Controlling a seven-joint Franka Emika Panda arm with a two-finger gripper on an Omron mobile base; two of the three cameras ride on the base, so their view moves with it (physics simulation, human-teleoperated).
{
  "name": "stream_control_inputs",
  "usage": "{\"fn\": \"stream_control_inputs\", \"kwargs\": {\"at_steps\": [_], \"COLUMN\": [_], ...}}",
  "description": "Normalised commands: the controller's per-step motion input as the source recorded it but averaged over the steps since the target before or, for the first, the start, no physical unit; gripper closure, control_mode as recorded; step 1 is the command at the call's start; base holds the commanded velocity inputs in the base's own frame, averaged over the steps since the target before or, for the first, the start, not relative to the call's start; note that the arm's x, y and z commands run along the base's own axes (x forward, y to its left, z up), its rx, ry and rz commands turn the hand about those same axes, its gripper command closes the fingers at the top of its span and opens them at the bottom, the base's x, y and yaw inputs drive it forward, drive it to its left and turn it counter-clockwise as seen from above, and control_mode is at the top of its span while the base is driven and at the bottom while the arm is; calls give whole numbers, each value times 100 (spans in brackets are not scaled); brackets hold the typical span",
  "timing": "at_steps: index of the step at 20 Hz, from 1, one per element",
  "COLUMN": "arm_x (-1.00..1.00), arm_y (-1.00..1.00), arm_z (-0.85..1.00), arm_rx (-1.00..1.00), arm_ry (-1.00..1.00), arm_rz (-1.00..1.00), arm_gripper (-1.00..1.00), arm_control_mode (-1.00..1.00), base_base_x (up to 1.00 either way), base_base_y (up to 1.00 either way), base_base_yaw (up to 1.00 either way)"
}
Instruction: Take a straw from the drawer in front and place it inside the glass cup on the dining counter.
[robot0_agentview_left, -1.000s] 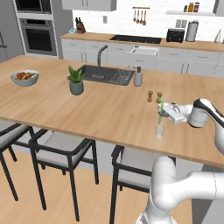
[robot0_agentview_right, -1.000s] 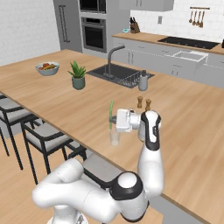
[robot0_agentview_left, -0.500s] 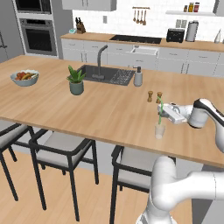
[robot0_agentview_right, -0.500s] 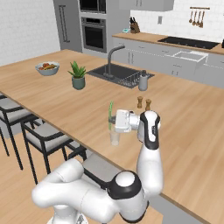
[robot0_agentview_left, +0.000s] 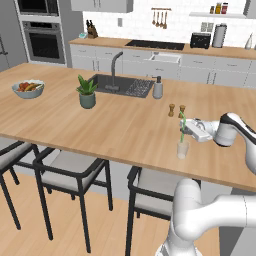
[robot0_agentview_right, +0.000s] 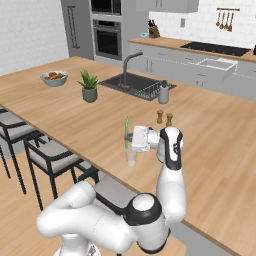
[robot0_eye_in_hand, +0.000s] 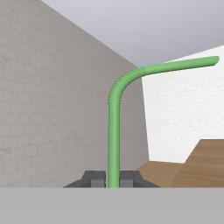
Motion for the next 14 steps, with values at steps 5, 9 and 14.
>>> {"fn": "stream_control_inputs", "kwargs": {"at_steps": [5, 9, 14], "arm_x": [12, 10, 7], "arm_y": [-11, -15, -14], "arm_z": [-8, -9, -15], "arm_rx": [0, 0, 0], "arm_ry": [0, 0, 0], "arm_rz": [0, 1, 2], "arm_gripper": [100, 100, 100], "arm_control_mode": [-100, -100, -100], "base_base_x": [0, 0, 0], "base_base_y": [0, 0, 0], "base_base_yaw": [0, 0, 0]}}
